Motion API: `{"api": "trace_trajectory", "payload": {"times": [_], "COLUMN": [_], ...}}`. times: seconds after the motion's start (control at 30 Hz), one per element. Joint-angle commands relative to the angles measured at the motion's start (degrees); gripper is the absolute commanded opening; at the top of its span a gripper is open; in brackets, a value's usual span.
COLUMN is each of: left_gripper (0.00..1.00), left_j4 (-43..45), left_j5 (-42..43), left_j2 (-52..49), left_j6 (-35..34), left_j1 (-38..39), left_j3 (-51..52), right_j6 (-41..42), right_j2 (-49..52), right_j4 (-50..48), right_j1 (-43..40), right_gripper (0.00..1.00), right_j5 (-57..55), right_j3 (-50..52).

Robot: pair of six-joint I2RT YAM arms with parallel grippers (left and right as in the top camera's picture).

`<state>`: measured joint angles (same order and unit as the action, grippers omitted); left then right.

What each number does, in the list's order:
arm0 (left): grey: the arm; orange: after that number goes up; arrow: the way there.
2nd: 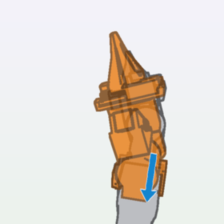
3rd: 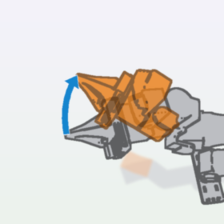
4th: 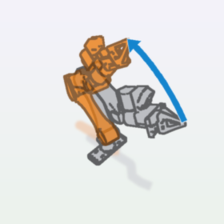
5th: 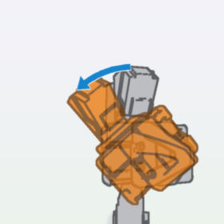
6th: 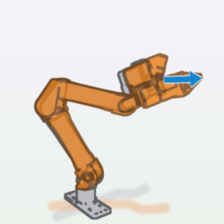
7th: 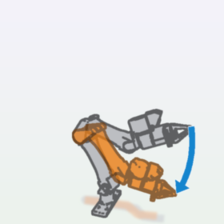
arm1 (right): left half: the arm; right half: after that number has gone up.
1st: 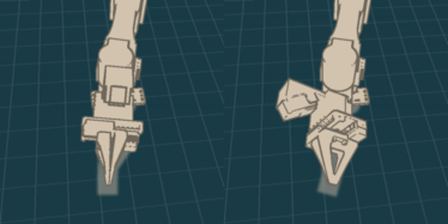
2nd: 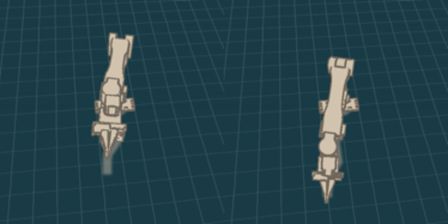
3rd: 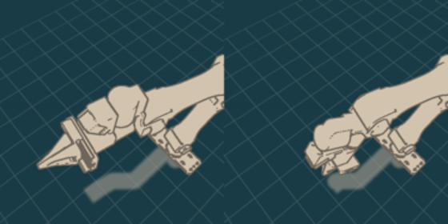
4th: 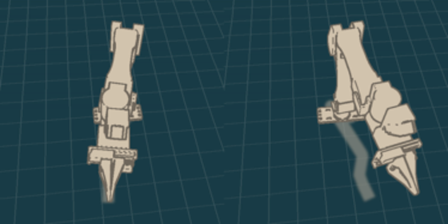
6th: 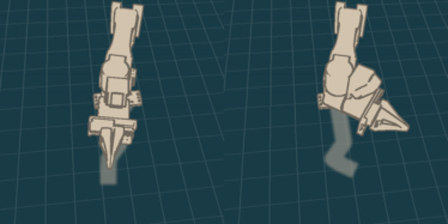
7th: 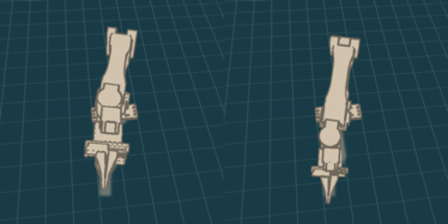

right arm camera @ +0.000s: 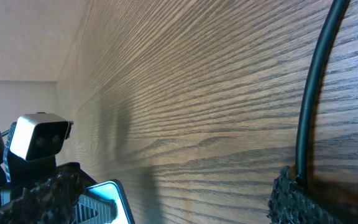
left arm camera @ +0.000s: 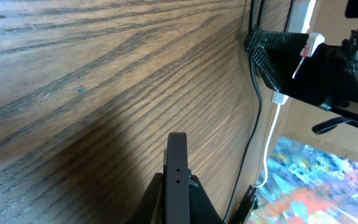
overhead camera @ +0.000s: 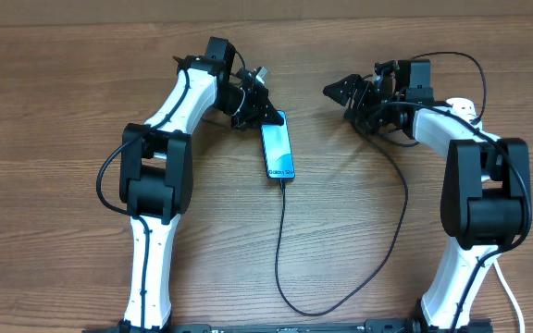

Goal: Plug charger to phone and switch on socket
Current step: 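Lay the phone flat on the table with the left gripper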

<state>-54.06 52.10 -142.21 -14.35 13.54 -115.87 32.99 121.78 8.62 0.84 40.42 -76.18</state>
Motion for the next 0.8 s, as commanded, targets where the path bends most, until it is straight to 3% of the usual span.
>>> {"api": "trace_trajectory", "payload": {"times": [0.0,0.77], "left_gripper": [0.04,0.04], "left_j4": [-0.2,-0.1], "left_j5": [0.9,-6.2], "left_j2": [-0.2,-1.1], "left_j6": [0.9,-2.4], "left_j1": [0.5,2.1], "left_j3": [-0.9,-0.8], "right_j6": [-0.5,-0.5], "right_j2": [-0.5,-0.5], "right_j4": [-0.1,-0.1], "right_j1": [0.0,0.0], "right_gripper": [1.0,1.0], "right_j5": [-0.6,-1.0], "right_j3": [-0.3,-0.3]}}
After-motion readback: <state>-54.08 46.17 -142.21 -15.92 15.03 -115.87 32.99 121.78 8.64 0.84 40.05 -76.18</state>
